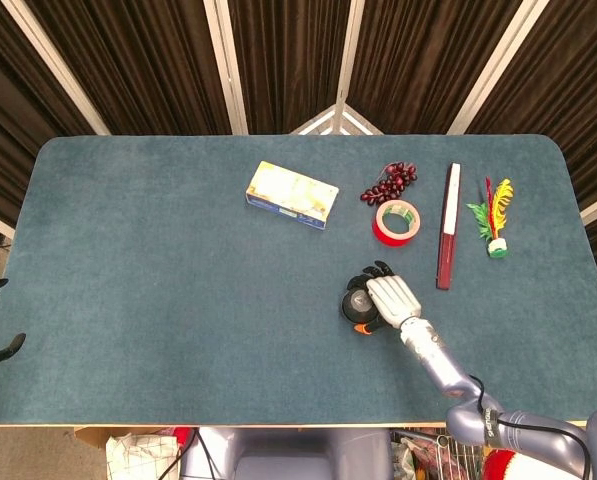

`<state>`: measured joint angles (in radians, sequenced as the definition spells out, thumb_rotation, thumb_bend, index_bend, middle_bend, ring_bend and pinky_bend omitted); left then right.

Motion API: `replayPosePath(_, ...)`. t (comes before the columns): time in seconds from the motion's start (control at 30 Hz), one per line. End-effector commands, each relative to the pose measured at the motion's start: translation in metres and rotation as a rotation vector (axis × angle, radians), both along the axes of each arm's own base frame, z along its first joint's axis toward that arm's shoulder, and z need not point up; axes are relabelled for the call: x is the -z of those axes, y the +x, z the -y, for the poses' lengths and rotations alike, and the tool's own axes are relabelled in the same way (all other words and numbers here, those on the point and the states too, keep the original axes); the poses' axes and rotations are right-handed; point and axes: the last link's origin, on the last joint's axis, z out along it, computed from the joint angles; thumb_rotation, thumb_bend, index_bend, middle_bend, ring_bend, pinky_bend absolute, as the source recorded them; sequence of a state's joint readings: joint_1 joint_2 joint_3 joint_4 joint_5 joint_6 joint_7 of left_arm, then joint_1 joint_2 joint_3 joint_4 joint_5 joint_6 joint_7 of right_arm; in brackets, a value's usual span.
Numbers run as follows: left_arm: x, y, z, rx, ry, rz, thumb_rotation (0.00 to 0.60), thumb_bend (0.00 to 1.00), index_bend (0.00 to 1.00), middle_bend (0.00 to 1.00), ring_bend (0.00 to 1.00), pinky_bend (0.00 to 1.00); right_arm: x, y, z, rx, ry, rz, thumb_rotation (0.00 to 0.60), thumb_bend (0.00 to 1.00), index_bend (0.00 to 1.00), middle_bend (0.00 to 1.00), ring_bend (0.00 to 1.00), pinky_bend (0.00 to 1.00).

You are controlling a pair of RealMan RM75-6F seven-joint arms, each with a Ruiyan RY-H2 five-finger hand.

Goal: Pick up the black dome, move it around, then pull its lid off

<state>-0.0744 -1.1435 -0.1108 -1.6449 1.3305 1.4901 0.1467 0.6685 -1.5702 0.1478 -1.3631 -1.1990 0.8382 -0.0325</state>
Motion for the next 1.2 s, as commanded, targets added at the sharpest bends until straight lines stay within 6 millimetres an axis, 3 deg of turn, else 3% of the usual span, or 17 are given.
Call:
replayPosePath(0.03,0.000,0.000,0.000,-0.001,0.000,0.000,0.600,0.31,0.20,0.00,0.00,0.09,0.000,0.001,0.000,0.001,0.006,-0.004,0.600,0.15,0.30,0.39,0.11,0.00)
replayPosePath(0.37,0.001,0.000,0.000,0.000,-0.003,0.000,0.600,0.31,0.20,0.00,0.00,0.09,-0.003,0.002,-0.001,0.001,0.016,-0.017,0.600,0.12,0.15,0.25,0.05,0.00)
replayPosePath(0.63,0.000,0.000,0.000,0.001,-0.002,0.000,0.600,0.31,0.20,0.00,0.00,0.09,-0.005,0.004,0.000,0.000,0.020,-0.024,0.600,0.11,0.14,0.20,0.04,0.00)
replayPosePath(0.83,0.001,0.000,0.000,0.001,-0.003,-0.001,0.600,0.31,0.20,0.00,0.00,0.09,-0.008,0.005,0.001,0.009,0.011,-0.009,0.600,0.11,0.15,0.21,0.04,0.00)
replayPosePath(0.97,0.001,0.000,0.001,0.002,-0.007,0.000,0.600,0.31,0.20,0.00,0.00,0.09,-0.012,0.006,0.003,0.000,-0.005,-0.017,0.600,0.10,0.25,0.33,0.05,0.00)
replayPosePath(1.2,0.002,0.000,0.000,0.001,-0.008,-0.002,0.600,0.31,0.20,0.00,0.00,0.09,-0.014,0.005,0.002,-0.003,-0.009,-0.016,0.600,0.10,0.31,0.38,0.06,0.00)
